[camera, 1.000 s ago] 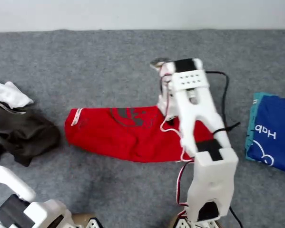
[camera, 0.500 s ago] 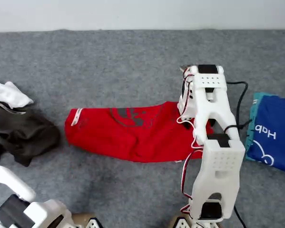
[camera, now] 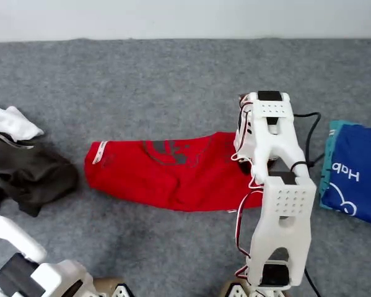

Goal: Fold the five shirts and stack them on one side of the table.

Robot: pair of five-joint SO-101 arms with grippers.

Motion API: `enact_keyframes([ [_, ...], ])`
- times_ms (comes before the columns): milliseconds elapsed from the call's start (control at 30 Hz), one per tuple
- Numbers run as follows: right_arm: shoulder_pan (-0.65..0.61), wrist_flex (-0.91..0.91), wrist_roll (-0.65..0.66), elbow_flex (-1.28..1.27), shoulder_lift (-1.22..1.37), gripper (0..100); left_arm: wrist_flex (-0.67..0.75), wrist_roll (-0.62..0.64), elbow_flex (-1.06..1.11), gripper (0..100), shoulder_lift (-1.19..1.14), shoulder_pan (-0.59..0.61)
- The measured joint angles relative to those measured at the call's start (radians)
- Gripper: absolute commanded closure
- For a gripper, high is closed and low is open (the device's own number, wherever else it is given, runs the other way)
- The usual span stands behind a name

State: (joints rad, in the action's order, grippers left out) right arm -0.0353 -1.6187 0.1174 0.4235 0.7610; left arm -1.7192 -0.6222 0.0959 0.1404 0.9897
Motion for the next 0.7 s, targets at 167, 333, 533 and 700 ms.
enact_keyframes([
  [167, 0.029, -0.002, 0.058, 0.002, 0.008, 98.9, 0.0, 0.0, 0.0, 98, 0.0, 0.0],
  [333, 0.091, 0.0, 0.161, -0.017, -0.043, 98.8, 0.0, 0.0, 0.0, 98, 0.0, -0.005],
  [533, 0.256, -0.006, 0.327, -0.018, -0.126, 98.8, 0.0, 0.0, 0.0, 98, 0.0, -0.052],
  [700, 0.318, -0.052, 0.428, -0.018, -0.189, 98.8, 0.0, 0.0, 0.0, 98, 0.051, -0.115],
])
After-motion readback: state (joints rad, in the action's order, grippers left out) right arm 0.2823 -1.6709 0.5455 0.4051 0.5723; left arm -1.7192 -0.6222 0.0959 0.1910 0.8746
